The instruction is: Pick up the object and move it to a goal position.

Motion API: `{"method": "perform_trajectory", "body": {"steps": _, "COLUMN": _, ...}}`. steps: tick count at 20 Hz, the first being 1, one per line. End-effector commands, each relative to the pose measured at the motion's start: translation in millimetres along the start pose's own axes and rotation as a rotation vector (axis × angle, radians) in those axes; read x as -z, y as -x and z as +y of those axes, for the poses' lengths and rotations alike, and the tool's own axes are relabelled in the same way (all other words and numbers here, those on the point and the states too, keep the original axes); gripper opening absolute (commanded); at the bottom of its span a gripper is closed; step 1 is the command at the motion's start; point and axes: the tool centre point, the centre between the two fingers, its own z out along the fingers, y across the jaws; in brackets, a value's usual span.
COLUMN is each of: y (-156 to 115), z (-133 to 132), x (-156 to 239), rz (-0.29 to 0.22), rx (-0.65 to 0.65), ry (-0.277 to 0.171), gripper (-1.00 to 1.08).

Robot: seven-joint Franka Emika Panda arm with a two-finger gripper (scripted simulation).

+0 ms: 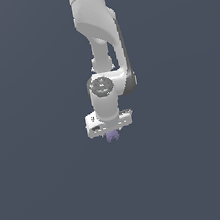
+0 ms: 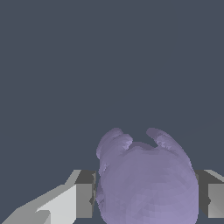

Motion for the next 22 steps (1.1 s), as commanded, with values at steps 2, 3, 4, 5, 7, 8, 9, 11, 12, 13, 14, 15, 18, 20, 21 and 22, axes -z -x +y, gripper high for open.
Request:
{"method": "perform_trajectory", "body": {"steps": 2, "y": 9, "z": 9, "x": 20, "rz": 0.001, "rx": -0.001, "ry": 0.0, "gripper": -1.0}}
{"method": "perform_trajectory", "body": {"steps": 3, "y": 12, "z": 12, "x": 27, "rz": 0.001, "rx": -0.001, "ry": 0.0, "gripper": -1.0}}
{"method": "perform_trajectory", "body": {"steps": 4, "y": 16, "z": 15, "x": 34, "rz": 0.001, "rx": -0.001, "ry": 0.0, "gripper": -1.0}}
{"method": "perform_trajectory", "body": {"steps": 5, "y": 20, "z": 18, "x": 42, "rz": 0.001, "rx": -0.001, "ry": 0.0, "gripper": -1.0}}
{"method": "perform_trajectory", "body": {"steps": 7, "y": 28, "z": 26, "x": 60, "rz": 0.001, "rx": -0.001, "ry": 0.0, "gripper": -1.0}}
{"method": "perform_trajectory", "body": {"steps": 8, "y": 32, "z": 29, "x": 69, "rz": 0.001, "rx": -0.001, "ry": 0.0, "gripper": -1.0}}
{"method": "perform_trajectory", "body": {"steps": 9, "y": 36, "z": 33, "x": 77, "rz": 0.001, "rx": -0.001, "ry": 0.0, "gripper": -1.0}}
{"method": "perform_trajectory", "body": {"steps": 11, "y": 43, "z": 40, "x": 93, "rz": 0.001, "rx": 0.0, "ry": 0.0, "gripper": -1.0}}
{"method": "perform_trajectory", "body": {"steps": 12, "y": 46, "z": 43, "x": 100, "rz": 0.001, "rx": 0.0, "ry": 0.0, "gripper": -1.0}}
{"method": "perform_trajectory", "body": {"steps": 13, "y": 49, "z": 46, "x": 107, "rz": 0.001, "rx": 0.0, "ry": 0.0, "gripper": -1.0}}
{"method": "perform_trajectory", "body": {"steps": 14, "y": 52, "z": 49, "x": 114, "rz": 0.001, "rx": 0.0, "ry": 0.0, "gripper": -1.0}}
{"method": "perform_trajectory", "body": {"steps": 15, "y": 55, "z": 51, "x": 120, "rz": 0.001, "rx": 0.0, "ry": 0.0, "gripper": -1.0}}
{"method": "perform_trajectory", "body": {"steps": 18, "y": 61, "z": 58, "x": 136, "rz": 0.001, "rx": 0.0, "ry": -0.001, "gripper": -1.0}}
{"method": "perform_trajectory", "body": {"steps": 20, "y": 64, "z": 61, "x": 143, "rz": 0.001, "rx": 0.0, "ry": -0.001, "gripper": -1.0}}
{"method": "perform_trajectory", "body": {"steps": 21, "y": 65, "z": 63, "x": 146, "rz": 0.001, "rx": 0.0, "ry": -0.001, "gripper": -1.0}}
{"method": "perform_trajectory", "body": {"steps": 22, "y": 66, "z": 64, "x": 149, "rz": 0.001, "rx": 0.0, "ry": -0.001, "gripper": -1.0}}
